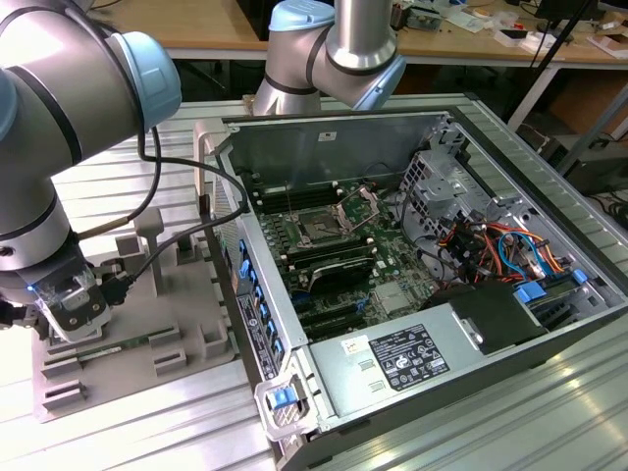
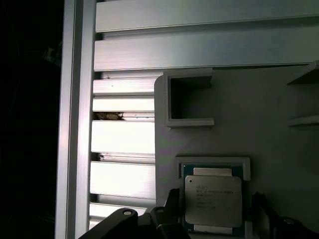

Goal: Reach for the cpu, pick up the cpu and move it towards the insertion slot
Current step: 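Pick up the cpu and move it towards the insertion slot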

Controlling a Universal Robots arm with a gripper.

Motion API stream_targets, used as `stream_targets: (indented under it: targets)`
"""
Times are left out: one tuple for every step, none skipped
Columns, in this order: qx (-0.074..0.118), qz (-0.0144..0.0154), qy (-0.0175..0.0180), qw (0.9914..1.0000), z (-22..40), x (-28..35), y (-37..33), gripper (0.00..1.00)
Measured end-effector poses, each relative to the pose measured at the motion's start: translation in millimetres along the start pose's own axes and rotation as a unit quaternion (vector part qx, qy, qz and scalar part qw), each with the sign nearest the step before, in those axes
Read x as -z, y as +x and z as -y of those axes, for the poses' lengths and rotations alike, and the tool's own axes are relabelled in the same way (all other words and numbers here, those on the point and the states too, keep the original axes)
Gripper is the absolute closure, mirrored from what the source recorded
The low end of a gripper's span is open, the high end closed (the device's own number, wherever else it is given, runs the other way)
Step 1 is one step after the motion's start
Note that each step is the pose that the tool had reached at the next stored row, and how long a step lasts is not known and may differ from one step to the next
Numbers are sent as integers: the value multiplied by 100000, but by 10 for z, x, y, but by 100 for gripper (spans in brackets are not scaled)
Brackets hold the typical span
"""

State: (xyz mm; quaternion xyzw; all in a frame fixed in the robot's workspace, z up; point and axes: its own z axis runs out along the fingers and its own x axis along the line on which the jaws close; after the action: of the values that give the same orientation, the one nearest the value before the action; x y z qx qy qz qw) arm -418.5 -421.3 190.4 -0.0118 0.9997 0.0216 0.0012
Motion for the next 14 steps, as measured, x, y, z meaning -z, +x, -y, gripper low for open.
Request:
stream_targets:
  targets:
    - [1,-14,3,100000,0,1,0,39]
    - [-2,-12,3,100000,0,1,0,39]
    - [0,-8,-1,100000,0,1,0,41]
    - [-1,-7,-4,100000,0,0,0,41]
    - [-2,-3,-3,100000,0,0,0,41]
    - [-3,-3,-5,100000,0,0,0,41]
    - [-2,-3,-6,100000,0,0,0,41]
    - [-4,-1,-5,100000,0,0,0,41]
    - [-2,-4,-7,100000,0,0,0,41]
    - [-3,-2,-9,100000,0,0,0,41]
    - [-3,-2,-10,100000,0,0,0,41]
    - [-2,0,-11,100000,0,0,0,41]
    - [-2,-1,-14,100000,0,0,0,41]
    - [0,-2,-14,100000,0,0,0,41]
